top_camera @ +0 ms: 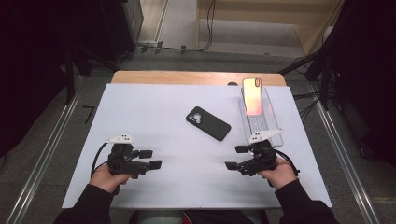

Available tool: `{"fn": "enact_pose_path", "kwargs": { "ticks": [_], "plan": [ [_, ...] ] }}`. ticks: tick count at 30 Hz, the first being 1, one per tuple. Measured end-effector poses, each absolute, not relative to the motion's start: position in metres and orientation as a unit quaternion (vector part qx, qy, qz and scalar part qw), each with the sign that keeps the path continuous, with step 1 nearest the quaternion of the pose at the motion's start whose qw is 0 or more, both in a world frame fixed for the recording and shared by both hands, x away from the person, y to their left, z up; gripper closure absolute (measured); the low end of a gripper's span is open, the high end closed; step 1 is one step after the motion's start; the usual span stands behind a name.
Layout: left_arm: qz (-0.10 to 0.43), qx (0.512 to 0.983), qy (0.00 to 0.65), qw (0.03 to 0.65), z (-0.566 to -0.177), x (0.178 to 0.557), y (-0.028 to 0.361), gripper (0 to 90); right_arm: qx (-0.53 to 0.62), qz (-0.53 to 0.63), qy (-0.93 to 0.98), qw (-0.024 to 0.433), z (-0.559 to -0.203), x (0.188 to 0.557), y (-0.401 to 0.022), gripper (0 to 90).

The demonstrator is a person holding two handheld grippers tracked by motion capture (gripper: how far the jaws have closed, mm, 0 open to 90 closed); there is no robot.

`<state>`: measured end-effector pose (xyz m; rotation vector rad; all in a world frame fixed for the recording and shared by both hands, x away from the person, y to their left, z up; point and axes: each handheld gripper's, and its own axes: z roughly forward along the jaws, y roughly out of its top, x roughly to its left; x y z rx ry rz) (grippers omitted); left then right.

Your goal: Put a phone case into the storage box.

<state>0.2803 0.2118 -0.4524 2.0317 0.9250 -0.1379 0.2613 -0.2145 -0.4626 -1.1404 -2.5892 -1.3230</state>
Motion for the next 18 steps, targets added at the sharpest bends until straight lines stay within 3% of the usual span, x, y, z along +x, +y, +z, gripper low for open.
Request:
{"fn": "enact_pose_path", "kwargs": {
  "ticks": [18],
  "plan": [
    [-0.054, 0.819, 0.366, 0.439, -0.453, 0.281, 0.208, 30.6, -0.364, -0.427, -0.827, -0.002, -0.462, 0.266, -0.204, 15.6]
  ]
}}
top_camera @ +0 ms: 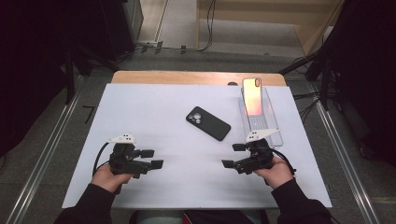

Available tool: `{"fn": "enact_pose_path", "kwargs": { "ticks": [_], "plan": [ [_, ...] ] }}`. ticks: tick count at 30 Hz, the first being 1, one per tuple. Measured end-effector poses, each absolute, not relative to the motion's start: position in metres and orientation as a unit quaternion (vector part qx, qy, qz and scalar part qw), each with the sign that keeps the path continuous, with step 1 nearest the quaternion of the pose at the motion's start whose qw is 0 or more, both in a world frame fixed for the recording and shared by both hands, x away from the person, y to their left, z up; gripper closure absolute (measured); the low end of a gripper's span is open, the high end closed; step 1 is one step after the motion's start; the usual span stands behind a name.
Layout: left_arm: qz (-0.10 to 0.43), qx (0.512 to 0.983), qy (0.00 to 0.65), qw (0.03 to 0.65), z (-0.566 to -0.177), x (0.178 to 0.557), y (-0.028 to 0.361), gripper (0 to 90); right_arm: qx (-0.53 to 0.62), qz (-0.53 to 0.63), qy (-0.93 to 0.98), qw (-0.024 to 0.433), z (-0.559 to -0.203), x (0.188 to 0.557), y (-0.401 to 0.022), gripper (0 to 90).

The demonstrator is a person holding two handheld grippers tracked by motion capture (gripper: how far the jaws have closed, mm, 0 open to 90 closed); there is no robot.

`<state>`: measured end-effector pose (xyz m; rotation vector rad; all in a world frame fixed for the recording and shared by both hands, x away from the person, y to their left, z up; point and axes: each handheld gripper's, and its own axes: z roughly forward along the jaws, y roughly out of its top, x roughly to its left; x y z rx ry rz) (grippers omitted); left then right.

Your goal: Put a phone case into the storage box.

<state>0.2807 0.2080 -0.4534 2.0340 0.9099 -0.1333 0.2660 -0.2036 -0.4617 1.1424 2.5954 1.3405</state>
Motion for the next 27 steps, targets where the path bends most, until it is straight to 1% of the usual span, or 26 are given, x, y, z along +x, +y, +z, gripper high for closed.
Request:
{"fn": "enact_pose_path", "kwargs": {
  "ticks": [5, 7, 20, 22, 23, 25, 27],
  "plan": [
    [-0.052, 0.816, 0.370, 0.441, -0.453, 0.280, 0.209, 30.6, 0.366, 0.422, 0.829, 0.008, -0.458, 0.272, -0.194, 15.6],
    [-0.051, 0.817, 0.370, 0.440, -0.454, 0.280, 0.210, 30.6, 0.361, 0.426, 0.830, 0.020, -0.456, 0.274, -0.191, 15.5],
    [-0.050, 0.814, 0.377, 0.439, -0.454, 0.275, 0.216, 30.6, 0.359, 0.418, 0.834, 0.019, -0.449, 0.297, -0.173, 14.2],
    [-0.050, 0.814, 0.380, 0.438, -0.455, 0.274, 0.216, 30.6, 0.357, 0.420, 0.834, 0.019, -0.448, 0.301, -0.170, 9.4],
    [-0.049, 0.814, 0.379, 0.438, -0.455, 0.274, 0.217, 30.6, 0.354, 0.424, 0.833, 0.019, -0.448, 0.304, -0.170, 9.0],
    [-0.048, 0.813, 0.381, 0.438, -0.455, 0.273, 0.218, 30.6, 0.353, 0.433, 0.829, 0.012, -0.448, 0.311, -0.168, 0.0],
    [-0.048, 0.812, 0.382, 0.438, -0.454, 0.272, 0.219, 30.6, 0.354, 0.437, 0.827, 0.006, -0.447, 0.317, -0.168, 0.0]
  ]
}}
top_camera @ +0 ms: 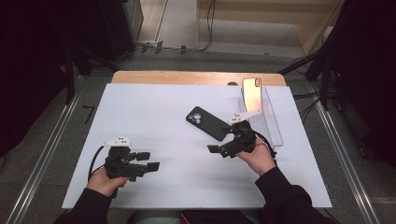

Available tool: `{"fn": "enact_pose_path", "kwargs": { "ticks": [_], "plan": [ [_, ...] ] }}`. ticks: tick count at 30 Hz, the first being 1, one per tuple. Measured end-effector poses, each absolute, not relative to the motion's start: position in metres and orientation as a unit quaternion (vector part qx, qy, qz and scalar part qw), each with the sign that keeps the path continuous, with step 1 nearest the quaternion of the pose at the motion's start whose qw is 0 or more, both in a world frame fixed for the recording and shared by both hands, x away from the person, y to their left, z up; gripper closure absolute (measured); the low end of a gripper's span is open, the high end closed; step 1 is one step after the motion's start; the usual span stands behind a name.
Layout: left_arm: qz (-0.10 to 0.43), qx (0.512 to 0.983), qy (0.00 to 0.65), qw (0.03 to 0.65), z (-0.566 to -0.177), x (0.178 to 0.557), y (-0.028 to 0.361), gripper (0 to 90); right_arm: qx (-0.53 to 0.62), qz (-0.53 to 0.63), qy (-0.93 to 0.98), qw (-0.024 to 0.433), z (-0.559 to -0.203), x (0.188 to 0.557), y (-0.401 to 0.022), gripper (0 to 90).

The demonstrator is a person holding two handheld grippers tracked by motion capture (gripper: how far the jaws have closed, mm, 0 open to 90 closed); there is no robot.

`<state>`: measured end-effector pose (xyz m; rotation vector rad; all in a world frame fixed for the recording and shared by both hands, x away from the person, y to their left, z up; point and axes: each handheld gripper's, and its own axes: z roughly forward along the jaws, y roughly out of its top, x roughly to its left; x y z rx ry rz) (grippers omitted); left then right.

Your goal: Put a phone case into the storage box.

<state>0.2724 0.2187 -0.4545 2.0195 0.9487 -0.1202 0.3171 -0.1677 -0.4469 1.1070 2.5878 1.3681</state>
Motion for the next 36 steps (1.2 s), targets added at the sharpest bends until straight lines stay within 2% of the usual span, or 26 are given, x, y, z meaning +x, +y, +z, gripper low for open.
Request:
{"fn": "enact_pose_path", "kwargs": {
  "ticks": [20, 23, 34, 36],
  "plan": [
    [-0.049, 0.813, 0.378, 0.440, -0.455, 0.273, 0.219, 30.6, 0.363, 0.431, 0.826, 0.028, -0.436, 0.374, -0.164, 0.0],
    [-0.049, 0.812, 0.380, 0.440, -0.455, 0.274, 0.218, 30.6, 0.355, 0.441, 0.824, 0.031, -0.434, 0.380, -0.163, 9.3],
    [-0.049, 0.813, 0.378, 0.441, -0.455, 0.273, 0.218, 30.6, 0.357, 0.441, 0.823, 0.040, -0.434, 0.410, -0.156, 8.5],
    [-0.050, 0.812, 0.378, 0.441, -0.455, 0.273, 0.219, 30.6, 0.359, 0.444, 0.820, 0.038, -0.435, 0.414, -0.156, 2.6]
  ]
}}
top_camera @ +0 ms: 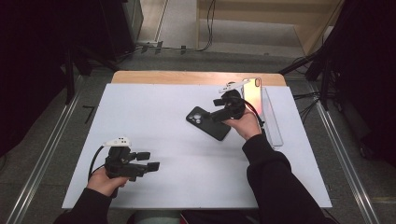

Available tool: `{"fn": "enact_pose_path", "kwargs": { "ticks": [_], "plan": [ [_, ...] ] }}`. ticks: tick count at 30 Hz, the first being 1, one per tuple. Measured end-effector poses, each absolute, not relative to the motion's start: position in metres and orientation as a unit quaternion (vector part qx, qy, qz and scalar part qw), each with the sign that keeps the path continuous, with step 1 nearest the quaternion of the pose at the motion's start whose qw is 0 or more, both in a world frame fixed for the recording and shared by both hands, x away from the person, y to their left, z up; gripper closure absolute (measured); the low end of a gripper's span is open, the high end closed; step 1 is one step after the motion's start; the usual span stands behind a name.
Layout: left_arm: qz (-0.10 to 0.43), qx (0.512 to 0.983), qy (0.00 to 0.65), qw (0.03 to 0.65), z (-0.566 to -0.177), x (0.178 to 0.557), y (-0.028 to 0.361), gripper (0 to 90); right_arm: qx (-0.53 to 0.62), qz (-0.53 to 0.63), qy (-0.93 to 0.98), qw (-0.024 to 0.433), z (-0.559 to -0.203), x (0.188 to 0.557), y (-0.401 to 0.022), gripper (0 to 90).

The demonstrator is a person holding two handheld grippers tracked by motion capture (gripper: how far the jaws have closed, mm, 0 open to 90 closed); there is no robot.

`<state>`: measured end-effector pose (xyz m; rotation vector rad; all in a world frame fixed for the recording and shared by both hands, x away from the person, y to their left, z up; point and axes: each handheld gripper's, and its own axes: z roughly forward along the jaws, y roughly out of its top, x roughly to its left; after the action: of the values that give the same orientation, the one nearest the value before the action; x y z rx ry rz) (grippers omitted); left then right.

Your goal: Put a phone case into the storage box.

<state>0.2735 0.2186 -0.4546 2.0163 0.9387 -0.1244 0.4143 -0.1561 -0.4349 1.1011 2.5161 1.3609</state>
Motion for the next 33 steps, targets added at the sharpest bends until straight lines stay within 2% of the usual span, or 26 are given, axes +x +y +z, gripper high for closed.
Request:
{"fn": "enact_pose_path", "kwargs": {
  "ticks": [2, 6, 11, 33],
  "plan": [
    [-0.050, 0.811, 0.379, 0.442, -0.455, 0.274, 0.219, 30.6, 0.364, 0.447, 0.816, 0.028, -0.438, 0.420, -0.154, 1.7],
    [-0.051, 0.812, 0.378, 0.442, -0.455, 0.274, 0.218, 30.6, 0.363, 0.429, 0.826, 0.042, -0.444, 0.426, -0.150, 3.8],
    [-0.051, 0.810, 0.379, 0.444, -0.455, 0.274, 0.218, 30.6, 0.366, 0.432, 0.824, 0.029, -0.455, 0.433, -0.148, 4.1],
    [-0.051, 0.810, 0.378, 0.445, -0.454, 0.274, 0.219, 30.6, 0.356, 0.384, 0.851, 0.042, -0.481, 0.436, -0.140, 4.6]
  ]
}}
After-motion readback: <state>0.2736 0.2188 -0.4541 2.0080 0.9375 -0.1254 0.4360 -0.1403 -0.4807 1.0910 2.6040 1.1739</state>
